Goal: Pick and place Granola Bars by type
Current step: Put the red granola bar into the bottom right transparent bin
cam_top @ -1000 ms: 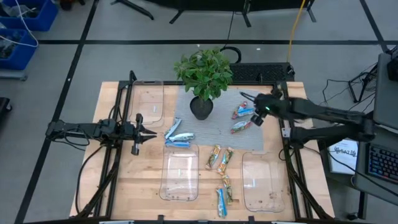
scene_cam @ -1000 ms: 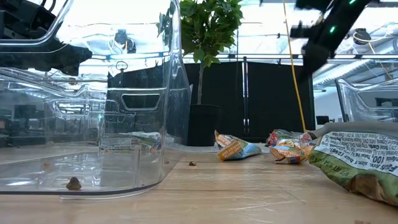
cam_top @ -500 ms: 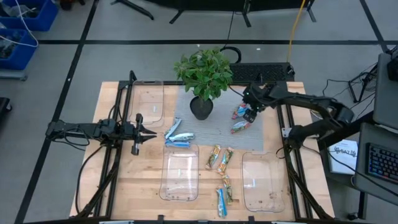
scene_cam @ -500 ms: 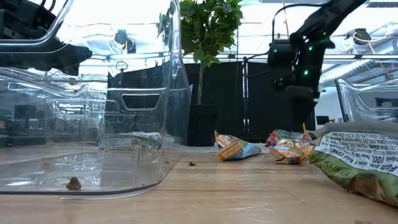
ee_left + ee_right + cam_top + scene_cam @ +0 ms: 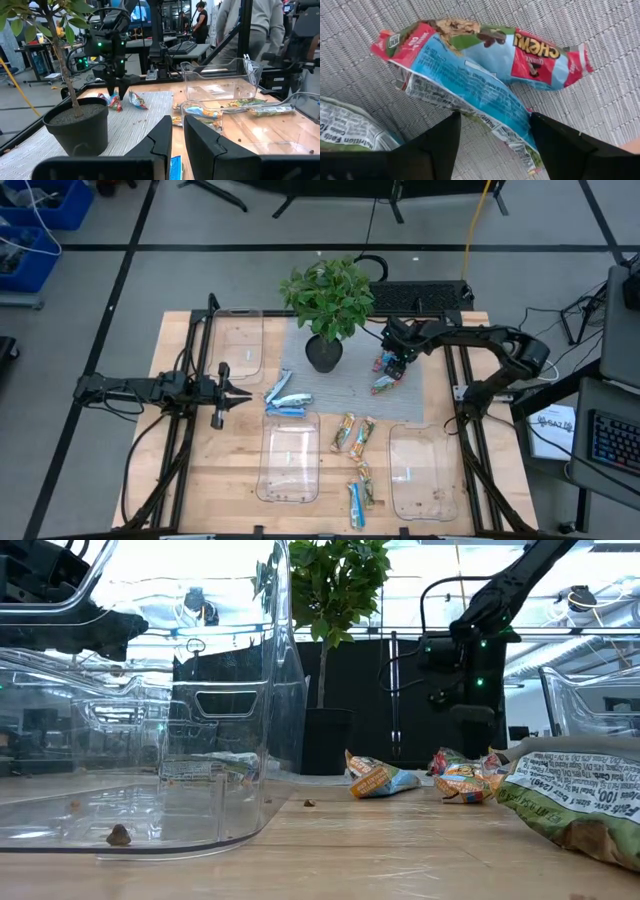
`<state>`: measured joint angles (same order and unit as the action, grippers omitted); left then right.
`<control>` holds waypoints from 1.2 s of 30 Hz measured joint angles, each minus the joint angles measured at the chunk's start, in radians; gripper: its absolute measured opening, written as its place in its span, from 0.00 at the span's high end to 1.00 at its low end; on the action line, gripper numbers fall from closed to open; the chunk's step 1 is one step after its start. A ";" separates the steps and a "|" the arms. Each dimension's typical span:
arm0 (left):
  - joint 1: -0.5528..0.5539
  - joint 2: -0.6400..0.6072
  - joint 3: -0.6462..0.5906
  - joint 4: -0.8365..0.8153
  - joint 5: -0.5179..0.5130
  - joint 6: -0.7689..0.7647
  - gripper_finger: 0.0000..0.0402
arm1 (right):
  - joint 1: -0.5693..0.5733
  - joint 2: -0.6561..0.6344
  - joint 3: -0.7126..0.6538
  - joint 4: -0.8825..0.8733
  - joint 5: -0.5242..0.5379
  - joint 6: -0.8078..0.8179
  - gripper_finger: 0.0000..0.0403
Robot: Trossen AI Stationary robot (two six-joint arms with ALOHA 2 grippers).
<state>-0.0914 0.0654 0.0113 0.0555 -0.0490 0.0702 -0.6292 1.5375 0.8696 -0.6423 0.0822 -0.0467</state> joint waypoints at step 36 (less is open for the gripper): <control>0.000 0.000 0.001 0.001 -0.003 0.000 0.86 | 0.308 -0.511 0.122 -0.290 -0.081 0.256 1.00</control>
<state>-0.0910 0.0650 0.0124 0.0563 -0.0521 0.0704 -0.3208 1.0269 0.9911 -0.9325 0.0011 0.2092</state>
